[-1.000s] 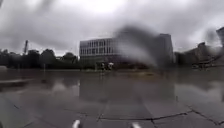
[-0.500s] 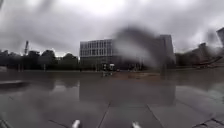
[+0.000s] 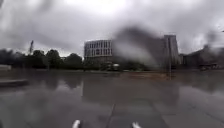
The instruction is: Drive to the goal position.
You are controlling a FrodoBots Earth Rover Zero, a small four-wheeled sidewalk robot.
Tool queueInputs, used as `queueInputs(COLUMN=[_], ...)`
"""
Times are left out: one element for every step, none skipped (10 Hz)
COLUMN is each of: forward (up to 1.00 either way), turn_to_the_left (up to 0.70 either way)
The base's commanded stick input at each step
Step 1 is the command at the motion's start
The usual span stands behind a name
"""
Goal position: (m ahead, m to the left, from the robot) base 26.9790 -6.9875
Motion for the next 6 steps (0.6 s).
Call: queueInputs(forward=[0.7, 0.7, 0.7, 0.7, 0.7, 0.7], turn_to_the_left=[0.0, 0.0, 0.0, 0.0, 0.0, 0.0])
